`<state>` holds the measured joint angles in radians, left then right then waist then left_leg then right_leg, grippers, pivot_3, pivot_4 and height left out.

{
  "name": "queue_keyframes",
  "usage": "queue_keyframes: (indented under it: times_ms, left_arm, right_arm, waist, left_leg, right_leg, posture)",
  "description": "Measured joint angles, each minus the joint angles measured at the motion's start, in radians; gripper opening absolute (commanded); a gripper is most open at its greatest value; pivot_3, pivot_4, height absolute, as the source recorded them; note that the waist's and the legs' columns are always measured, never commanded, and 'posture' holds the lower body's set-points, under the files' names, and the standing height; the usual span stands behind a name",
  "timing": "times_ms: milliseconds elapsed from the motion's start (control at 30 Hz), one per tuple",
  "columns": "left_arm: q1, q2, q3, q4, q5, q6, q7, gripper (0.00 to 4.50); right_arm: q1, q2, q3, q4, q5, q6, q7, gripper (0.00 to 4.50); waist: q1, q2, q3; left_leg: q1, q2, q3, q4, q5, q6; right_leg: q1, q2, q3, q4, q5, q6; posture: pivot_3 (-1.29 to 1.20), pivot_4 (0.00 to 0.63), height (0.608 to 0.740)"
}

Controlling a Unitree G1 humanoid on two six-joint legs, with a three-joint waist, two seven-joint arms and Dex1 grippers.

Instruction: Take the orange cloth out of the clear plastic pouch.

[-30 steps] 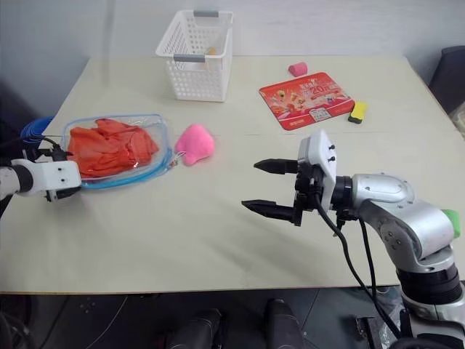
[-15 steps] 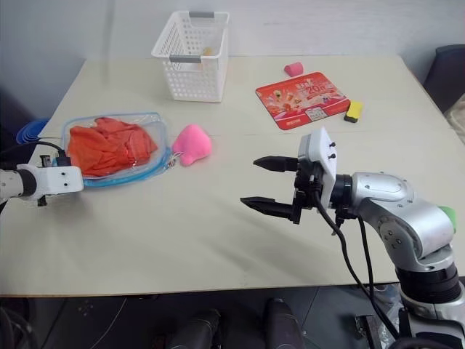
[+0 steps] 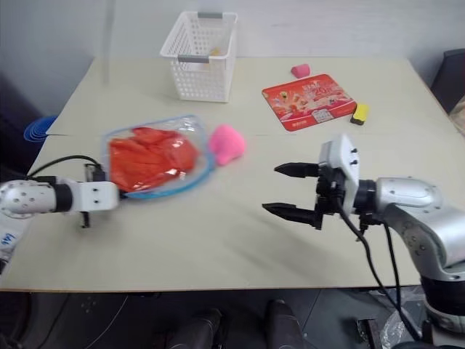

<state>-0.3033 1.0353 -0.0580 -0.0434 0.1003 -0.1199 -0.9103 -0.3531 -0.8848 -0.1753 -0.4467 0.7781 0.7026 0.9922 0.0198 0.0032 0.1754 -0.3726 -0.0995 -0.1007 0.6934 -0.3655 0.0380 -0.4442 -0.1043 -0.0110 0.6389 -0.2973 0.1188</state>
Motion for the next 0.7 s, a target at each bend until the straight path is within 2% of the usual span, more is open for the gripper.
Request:
queue_keyframes:
  times_ms: [133,267,367,500,700]
  left_arm:
    - [0.007,-0.082,-0.060,-0.246,0.019,0.183,-0.005,0.02]
    - [-0.052,-0.174,-0.165,-0.377,0.082,0.414,-0.012,0.02]
    - [-0.108,-0.184,-0.235,-0.422,0.157,0.524,-0.030,0.02]
    - [-0.145,-0.233,-0.293,-0.453,0.215,0.624,-0.041,0.02]
    - [-0.155,-0.246,-0.319,-0.468,0.240,0.645,-0.051,0.02]
  right_arm:
    - [0.116,-0.069,-0.091,-0.002,0.001,-0.001,0.057,4.50]
    - [0.265,-0.121,-0.206,-0.025,0.007,-0.002,0.129,4.50]
    - [0.325,-0.125,-0.268,-0.046,0.012,-0.004,0.148,4.50]
    - [0.351,-0.125,-0.273,-0.066,0.009,-0.008,0.135,4.50]
    - [0.361,-0.118,-0.270,-0.083,-0.004,-0.032,0.101,4.50]
  waist:
    - [0.010,0.000,0.000]
    - [0.010,0.000,0.000]
    - [0.005,0.000,0.000]
    - [0.007,0.000,0.000]
    - [0.010,0.000,0.000]
  left_leg:
    - [0.000,0.000,0.001,0.001,0.000,0.000]
    - [0.000,0.001,0.001,0.002,0.000,0.000]
    - [0.001,0.001,0.003,0.003,0.000,0.000]
    - [0.002,0.002,0.003,0.003,0.000,-0.001]
    - [0.002,0.002,0.003,0.004,0.000,-0.001]
  right_leg:
    - [0.000,0.001,0.001,0.000,0.000,0.000]
    - [0.000,0.002,0.001,0.002,0.000,0.000]
    - [0.000,0.003,0.002,0.003,0.000,0.000]
    - [0.000,0.004,0.004,0.004,0.000,0.000]
    - [0.000,0.004,0.004,0.003,0.000,0.000]
  posture:
    - [0.00,0.150,0.740]
    - [0.00,0.150,0.740]
    - [0.00,0.150,0.740]
    - [0.00,0.150,0.740]
    - [0.00,0.150,0.740]
